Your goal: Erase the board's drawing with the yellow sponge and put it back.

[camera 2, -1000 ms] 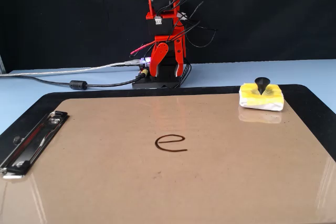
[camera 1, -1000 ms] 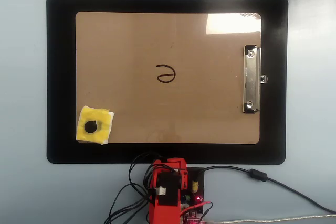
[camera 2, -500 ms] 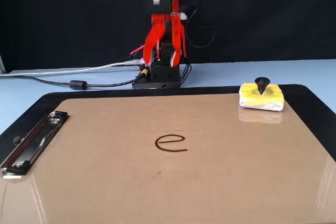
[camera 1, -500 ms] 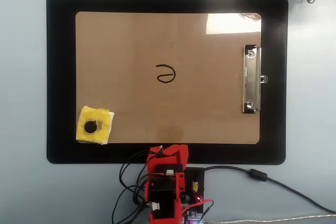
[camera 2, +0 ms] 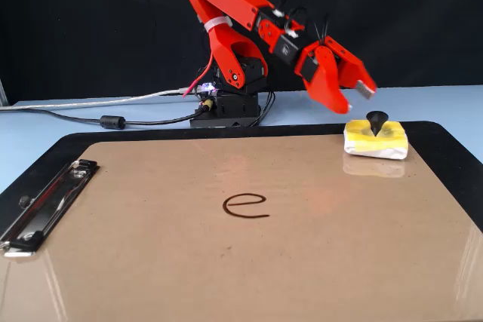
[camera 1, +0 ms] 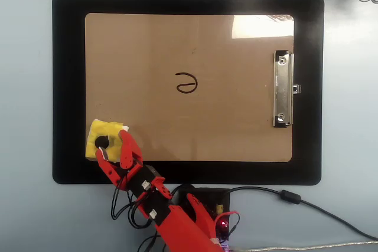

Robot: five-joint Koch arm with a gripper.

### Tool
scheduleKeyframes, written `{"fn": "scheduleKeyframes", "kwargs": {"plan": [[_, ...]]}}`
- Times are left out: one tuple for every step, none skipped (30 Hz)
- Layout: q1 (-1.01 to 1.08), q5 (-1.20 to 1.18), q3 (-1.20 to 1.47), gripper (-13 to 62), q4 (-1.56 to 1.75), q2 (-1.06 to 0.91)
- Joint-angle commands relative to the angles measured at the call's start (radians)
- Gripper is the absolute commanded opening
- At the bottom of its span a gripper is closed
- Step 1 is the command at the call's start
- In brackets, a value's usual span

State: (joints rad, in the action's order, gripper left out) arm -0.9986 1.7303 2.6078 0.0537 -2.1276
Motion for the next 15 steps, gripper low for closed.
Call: {"fn": "scheduleKeyframes", "kwargs": {"plan": [[-0.046,0.015,-0.017,33.0,0.183,0.034],[-0.069,0.014,-0.017,33.0,0.195,0.069],[-0.081,0.014,-0.018,33.0,0.196,0.095],[-0.084,0.014,-0.018,33.0,0.198,0.121],[-0.084,0.014,-0.028,33.0,0.199,0.155],[-0.084,0.014,-0.040,33.0,0.199,0.179],[-0.084,0.014,-0.054,33.0,0.199,0.199],[-0.084,0.014,-0.067,33.0,0.199,0.225],[-0.086,0.014,-0.077,33.0,0.199,0.242],[-0.086,0.014,-0.084,33.0,0.199,0.259],[-0.086,0.014,-0.092,33.0,0.199,0.276],[-0.086,0.014,-0.098,33.0,0.201,0.284],[-0.086,0.014,-0.103,33.0,0.199,0.288],[-0.086,0.014,-0.109,33.0,0.201,0.293],[-0.086,0.014,-0.112,33.0,0.199,0.298]]}}
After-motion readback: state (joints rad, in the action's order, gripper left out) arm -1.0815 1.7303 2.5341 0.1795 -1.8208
